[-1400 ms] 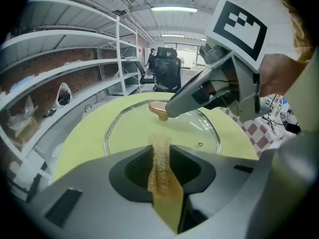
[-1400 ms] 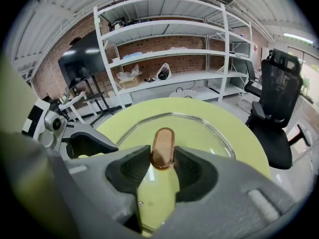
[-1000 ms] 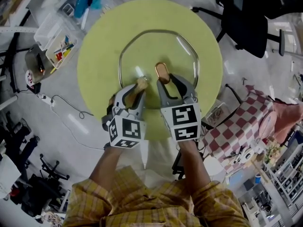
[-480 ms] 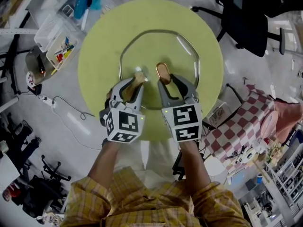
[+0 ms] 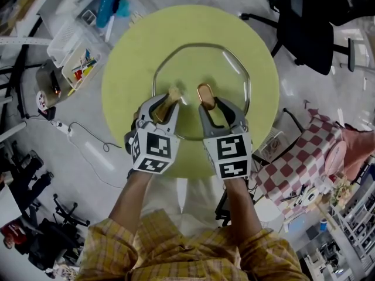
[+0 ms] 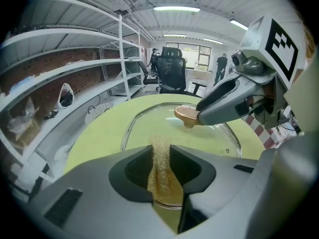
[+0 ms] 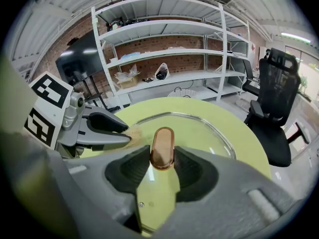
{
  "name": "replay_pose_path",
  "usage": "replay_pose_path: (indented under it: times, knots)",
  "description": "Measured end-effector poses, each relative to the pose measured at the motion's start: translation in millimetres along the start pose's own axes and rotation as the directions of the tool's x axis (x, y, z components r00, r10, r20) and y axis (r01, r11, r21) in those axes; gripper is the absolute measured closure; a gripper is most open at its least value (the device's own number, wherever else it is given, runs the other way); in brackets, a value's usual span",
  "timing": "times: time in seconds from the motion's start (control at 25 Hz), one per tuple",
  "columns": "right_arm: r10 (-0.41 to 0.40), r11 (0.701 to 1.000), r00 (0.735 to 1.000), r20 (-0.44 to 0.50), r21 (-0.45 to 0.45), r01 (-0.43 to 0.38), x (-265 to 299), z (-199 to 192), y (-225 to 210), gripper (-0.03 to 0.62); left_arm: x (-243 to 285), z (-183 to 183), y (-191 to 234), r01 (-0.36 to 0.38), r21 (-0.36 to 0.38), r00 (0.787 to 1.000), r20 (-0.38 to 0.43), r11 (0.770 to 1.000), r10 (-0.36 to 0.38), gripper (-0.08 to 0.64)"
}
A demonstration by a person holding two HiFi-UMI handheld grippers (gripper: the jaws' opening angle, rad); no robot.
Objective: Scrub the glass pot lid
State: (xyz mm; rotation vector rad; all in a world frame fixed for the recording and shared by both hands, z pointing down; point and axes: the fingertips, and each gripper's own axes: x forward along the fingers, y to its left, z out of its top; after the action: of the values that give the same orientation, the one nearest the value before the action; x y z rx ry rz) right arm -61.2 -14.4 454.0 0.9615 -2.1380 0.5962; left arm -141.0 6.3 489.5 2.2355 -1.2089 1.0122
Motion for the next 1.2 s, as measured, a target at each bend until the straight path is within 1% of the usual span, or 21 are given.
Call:
replay_pose_path:
  times: [0.32, 0.6, 0.92, 1.2]
  knots:
    - [0.004, 1.0, 1.0, 0.002, 0.005, -0.004, 1, -2, 0, 0.44, 5, 5, 9, -0.001, -0.017, 1.0, -0.006, 1.0, 0.001, 0.449]
    - [0.015, 1.0, 1.0, -0.009, 0.017, -0.015, 5, -4, -2, 0.439, 10, 10, 14, 0.003, -0.011, 1.0, -0.026, 1.0, -0.003, 0.449]
    - [0.024, 0.999, 1.0, -0.012, 0.026, -0.024, 7, -4, -2, 0.44, 14, 12, 21, 0.002, -0.021, 1.0, -0.023, 1.0, -0.002, 0.449]
    - [0.028, 0.999, 1.0, -0.008, 0.024, -0.028, 8, -4, -3, 0.44, 19, 17, 25, 0.005, -0.005, 1.0, -0.024, 1.0, -0.005, 0.449]
